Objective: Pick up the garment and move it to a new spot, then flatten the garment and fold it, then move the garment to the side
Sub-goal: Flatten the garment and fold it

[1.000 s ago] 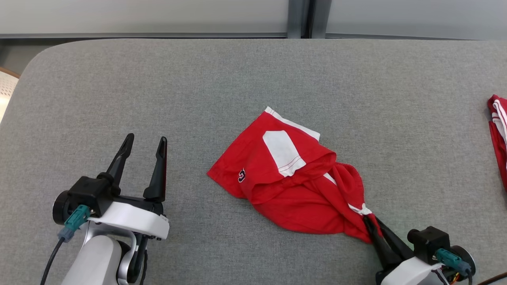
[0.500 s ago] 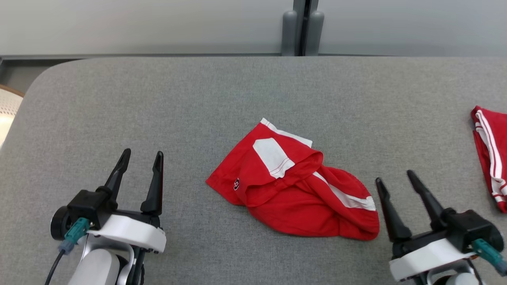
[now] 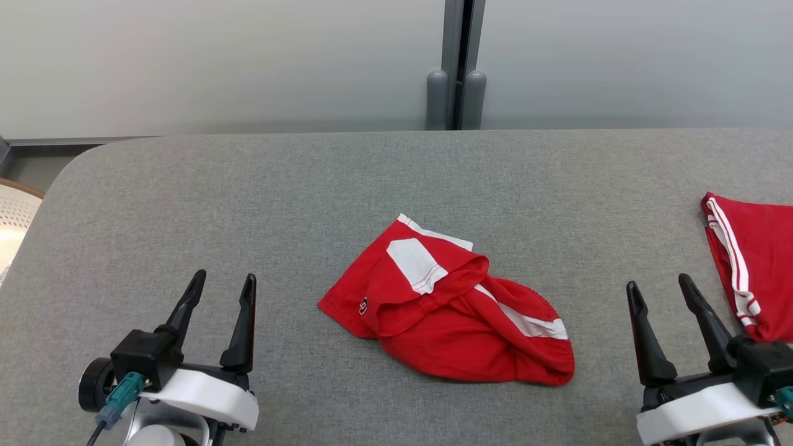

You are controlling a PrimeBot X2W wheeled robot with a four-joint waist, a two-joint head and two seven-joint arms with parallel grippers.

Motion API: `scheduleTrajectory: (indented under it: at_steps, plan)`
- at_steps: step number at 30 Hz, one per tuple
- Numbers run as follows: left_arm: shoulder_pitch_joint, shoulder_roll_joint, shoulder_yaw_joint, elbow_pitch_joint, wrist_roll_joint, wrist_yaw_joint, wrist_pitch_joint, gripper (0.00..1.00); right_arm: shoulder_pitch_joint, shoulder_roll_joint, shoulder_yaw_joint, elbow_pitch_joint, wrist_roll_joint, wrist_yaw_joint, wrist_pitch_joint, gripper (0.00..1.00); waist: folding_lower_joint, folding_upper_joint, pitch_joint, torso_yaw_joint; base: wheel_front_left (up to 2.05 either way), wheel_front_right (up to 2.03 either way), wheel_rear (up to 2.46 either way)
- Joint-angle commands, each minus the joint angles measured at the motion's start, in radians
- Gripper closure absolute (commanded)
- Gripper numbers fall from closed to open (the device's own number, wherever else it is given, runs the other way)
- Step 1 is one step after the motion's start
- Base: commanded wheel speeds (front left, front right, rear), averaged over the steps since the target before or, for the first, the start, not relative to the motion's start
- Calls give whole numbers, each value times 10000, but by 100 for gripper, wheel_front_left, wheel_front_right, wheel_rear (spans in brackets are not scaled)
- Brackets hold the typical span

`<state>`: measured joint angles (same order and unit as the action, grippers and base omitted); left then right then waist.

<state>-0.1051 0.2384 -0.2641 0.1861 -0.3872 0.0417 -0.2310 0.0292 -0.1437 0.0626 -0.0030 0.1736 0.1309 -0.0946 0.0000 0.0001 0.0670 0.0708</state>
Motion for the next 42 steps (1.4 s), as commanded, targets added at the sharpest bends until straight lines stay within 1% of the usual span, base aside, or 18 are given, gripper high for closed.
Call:
scheduleTrajectory:
  at_steps: [1, 6, 9, 12, 14, 17, 19, 23, 25, 26, 27, 28, 29, 35, 37, 40, 42]
  plan:
    - [97, 64, 1, -64, 61, 45, -10, 0, 83, 0, -16, -12, -38, -4, 46, 0, 0, -1, -3, -11, 0, 0, 0]
    - [113, 37, -152, -230, 95, 74, 129, 0, 111, 53, -18, 0, 10, -4, 43, 0, 0, -1, -28, -14, 0, 0, 0]
    - [-100, -1, -388, -323, 173, -49, 220, 0, 128, 63, -49, 3, 20, -4, 82, 0, 0, -1, 15, 15, 0, 0, 0]
    - [-559, -175, -958, -379, 442, -318, 411, 0, 22, 99, -10, -58, 36, -4, 116, 0, 0, -1, 184, 26, 0, 0, 0]
    - [-972, -361, -1465, -290, 630, -603, 629, 0, -106, 106, 66, -84, 40, -4, 135, 0, 0, -1, 338, -22, 0, 0, 0]
    - [-1604, -696, -2265, 86, 802, -1061, 1108, 0, -244, 125, 256, -46, 101, -4, 128, 0, 0, -1, 585, -182, 0, 0, 0]
    - [-1983, -862, -2688, 428, 857, -1272, 1436, 0, -336, 131, 348, -8, 98, -4, 125, 0, 0, -1, 725, -330, 0, 0, 0]
    - [-2474, -897, -3256, 1355, 947, -1460, 2251, 0, -437, 170, 311, 138, 198, -4, 33, 0, 0, -1, 942, -569, 0, 0, 0]
    - [-2685, -804, -3346, 1742, 1094, -1352, 2624, 0, -473, 195, 294, 221, 201, -4, -20, 0, 0, -1, 1015, -652, 0, 0, 0]
    - [-2744, -729, -3369, 1938, 1130, -1305, 2805, 5, -493, 208, 280, 255, 204, -4, -39, 0, 0, -1, 1056, -688, 0, 0, 0]
    - [-2815, -708, -3337, 2042, 1149, -1258, 2848, 42, -509, 221, 271, 287, 209, -4, -70, 0, 0, -1, 1083, -708, 0, 0, 0]
    - [-2913, -665, -3293, 2087, 1241, -1161, 2803, 92, -515, 239, 253, 303, 202, -4, -79, 0, 0, -1, 1115, -724, 0, 0, 0]
    - [-2944, -593, -3279, 2157, 1317, -1093, 2812, 100, -516, 251, 229, 326, 192, -4, -91, 0, 0, -1, 1136, -724, 0, 0, 0]
    - [-3005, -301, -2929, 1835, 1297, -736, 2258, 100, -529, 332, 18, 308, 120, -4, -142, 0, 0, -1, 1205, -533, 0, 0, 0]
    - [-2948, -249, -2783, 1523, 1225, -652, 1935, 100, -507, 342, -45, 306, 107, -4, -120, 0, 0, -1, 1182, -435, 0, 0, 0]
    - [-2640, 22, -2519, 1023, 1096, -527, 1632, 100, -475, 376, -113, 281, 127, -4, -78, 0, 0, -1, 1118, -290, 0, 0, 0]
    - [-2500, 136, -2424, 839, 1029, -487, 1591, 100, -456, 386, -125, 272, 120, -4, -58, 0, 0, -1, 1102, -259, 0, 0, 0]
